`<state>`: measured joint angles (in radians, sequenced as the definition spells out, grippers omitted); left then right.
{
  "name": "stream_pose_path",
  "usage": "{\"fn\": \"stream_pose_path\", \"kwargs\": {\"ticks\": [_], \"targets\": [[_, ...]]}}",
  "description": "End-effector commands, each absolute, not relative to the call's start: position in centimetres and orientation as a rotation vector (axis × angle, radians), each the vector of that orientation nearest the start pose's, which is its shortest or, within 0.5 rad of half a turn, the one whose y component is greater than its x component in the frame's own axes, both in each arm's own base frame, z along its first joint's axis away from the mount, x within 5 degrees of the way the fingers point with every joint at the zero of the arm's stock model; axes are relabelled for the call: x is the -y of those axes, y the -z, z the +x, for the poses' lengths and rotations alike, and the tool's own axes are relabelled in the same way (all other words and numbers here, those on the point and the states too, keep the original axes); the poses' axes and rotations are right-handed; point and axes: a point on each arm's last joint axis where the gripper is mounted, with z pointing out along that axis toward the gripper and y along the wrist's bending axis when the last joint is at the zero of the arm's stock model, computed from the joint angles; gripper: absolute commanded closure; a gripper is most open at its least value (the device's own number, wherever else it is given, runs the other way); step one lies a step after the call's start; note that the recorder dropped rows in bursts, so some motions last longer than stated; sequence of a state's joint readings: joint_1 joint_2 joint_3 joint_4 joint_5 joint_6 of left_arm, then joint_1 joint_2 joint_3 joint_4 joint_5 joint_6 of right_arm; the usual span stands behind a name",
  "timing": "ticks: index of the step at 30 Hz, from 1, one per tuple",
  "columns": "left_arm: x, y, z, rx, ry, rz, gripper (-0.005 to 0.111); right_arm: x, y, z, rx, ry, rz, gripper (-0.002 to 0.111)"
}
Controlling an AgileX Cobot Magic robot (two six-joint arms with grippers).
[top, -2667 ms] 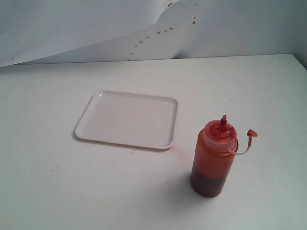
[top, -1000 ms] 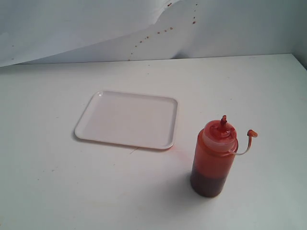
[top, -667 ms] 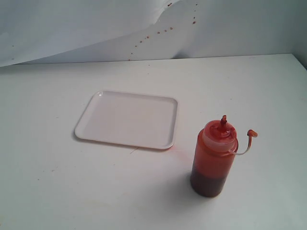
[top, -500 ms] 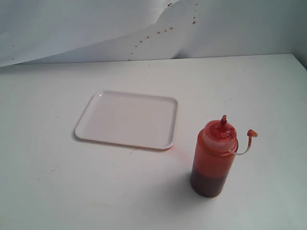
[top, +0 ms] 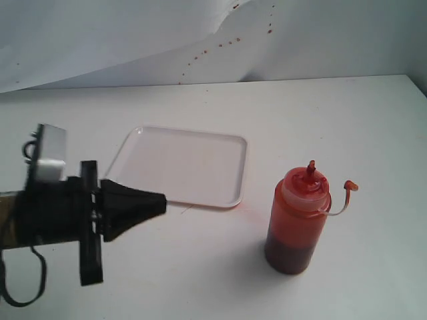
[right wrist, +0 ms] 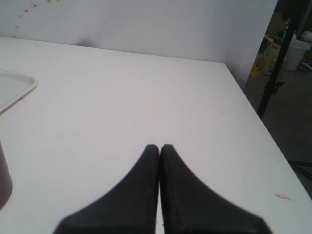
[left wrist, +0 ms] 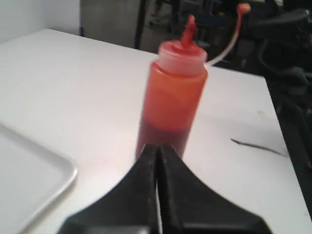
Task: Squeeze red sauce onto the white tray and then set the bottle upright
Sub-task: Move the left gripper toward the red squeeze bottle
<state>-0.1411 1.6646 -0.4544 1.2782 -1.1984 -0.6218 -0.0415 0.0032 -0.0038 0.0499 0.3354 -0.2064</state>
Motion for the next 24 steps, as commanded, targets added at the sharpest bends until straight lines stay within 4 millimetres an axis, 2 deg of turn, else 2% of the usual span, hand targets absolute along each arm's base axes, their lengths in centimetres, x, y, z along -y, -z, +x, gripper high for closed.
{"fn": "stream_pose_path", "kwargs": {"ticks": [1, 6, 13, 18, 24], "targets": [[14.6, -13.5, 21.9, -1.483, 1.054, 1.258, 0.107, 0.1, -18.3, 5.4, -1.816, 0.130, -0.110, 0.108], [17.4, -11.8, 23.0, -1.426, 1.097, 1.350, 0.107, 0.1, -18.3, 5.4, -1.816, 0.130, -0.110, 0.108], [19.7, -11.3, 24.1, -1.362, 1.118, 1.402, 0.107, 0.1, -18.3, 5.4, -1.816, 0.130, -0.110, 0.108], [20.7, -11.6, 24.3, -1.337, 1.118, 1.400, 0.107, 0.1, -18.3, 5.4, -1.816, 0.130, -0.110, 0.108], [20.7, -11.6, 24.4, -1.339, 1.117, 1.394, 0.107, 0.1, -18.3, 5.4, -1.816, 0.130, -0.110, 0.108]]}}
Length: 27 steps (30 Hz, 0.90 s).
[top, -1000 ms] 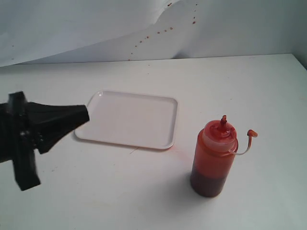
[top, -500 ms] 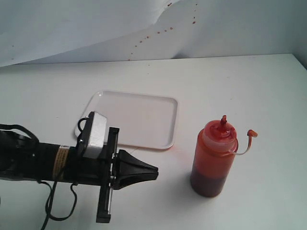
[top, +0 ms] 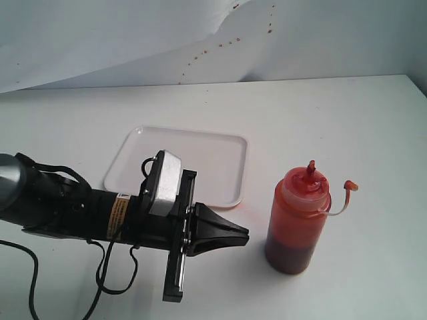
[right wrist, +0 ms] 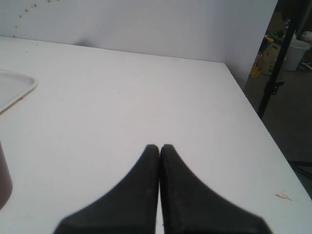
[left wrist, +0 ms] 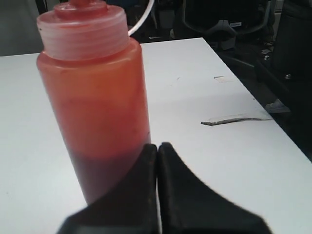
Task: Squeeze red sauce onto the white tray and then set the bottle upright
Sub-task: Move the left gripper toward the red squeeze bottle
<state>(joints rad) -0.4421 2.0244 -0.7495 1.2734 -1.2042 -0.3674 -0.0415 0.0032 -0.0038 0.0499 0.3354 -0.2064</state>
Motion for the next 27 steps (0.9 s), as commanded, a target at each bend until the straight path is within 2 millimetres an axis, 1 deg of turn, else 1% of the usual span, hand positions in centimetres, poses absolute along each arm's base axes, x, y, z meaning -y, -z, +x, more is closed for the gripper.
{"fn": "stream_pose_path", "kwargs": {"ticks": [1, 21, 27], "targets": [[20.71, -11.59, 24.33, -1.337, 1.118, 1.398, 0.107, 0.11, -18.30, 5.37, -1.816, 0.130, -0.110, 0.108], [20.71, -11.58, 24.31, -1.337, 1.118, 1.400, 0.107, 0.11, -18.30, 5.37, -1.816, 0.130, -0.110, 0.108], [20.71, -11.59, 24.33, -1.338, 1.118, 1.397, 0.102, 0.11, -18.30, 5.37, -1.816, 0.130, -0.110, 0.108]]}}
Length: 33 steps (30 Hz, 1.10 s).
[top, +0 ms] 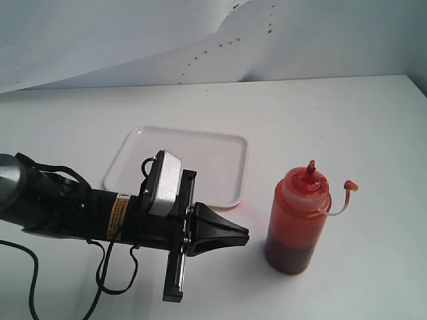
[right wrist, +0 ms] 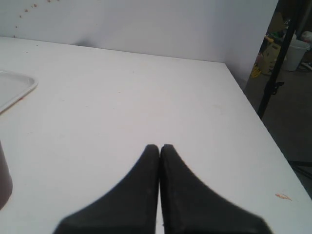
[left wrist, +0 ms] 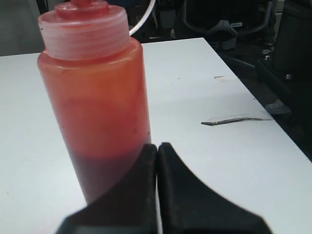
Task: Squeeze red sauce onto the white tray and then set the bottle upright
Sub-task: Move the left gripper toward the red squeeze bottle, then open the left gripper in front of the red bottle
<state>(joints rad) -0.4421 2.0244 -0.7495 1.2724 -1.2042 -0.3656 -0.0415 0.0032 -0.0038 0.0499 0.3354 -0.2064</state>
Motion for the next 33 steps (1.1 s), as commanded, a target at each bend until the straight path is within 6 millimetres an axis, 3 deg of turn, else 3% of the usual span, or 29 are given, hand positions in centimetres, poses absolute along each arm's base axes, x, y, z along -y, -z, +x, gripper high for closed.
{"fn": "stream_pose_path", "kwargs": {"ticks": [1, 5, 12, 33], "targets": [[20.71, -11.60, 24.36, -1.339, 1.116, 1.393, 0.100, 0.11, -18.30, 5.37, -1.816, 0.130, -0.110, 0.108], [20.73, -11.68, 24.56, -1.349, 1.109, 1.367, 0.088, 0.11, -18.30, 5.37, -1.816, 0.130, -0.110, 0.108], [20.75, -11.76, 24.78, -1.359, 1.100, 1.337, 0.050, 0.11, -18.30, 5.37, -1.816, 0.130, -0.110, 0.108], [20.75, -11.76, 24.78, -1.359, 1.100, 1.337, 0.048, 0.11, -18.30, 5.37, -1.816, 0.130, -0.110, 0.108]]}}
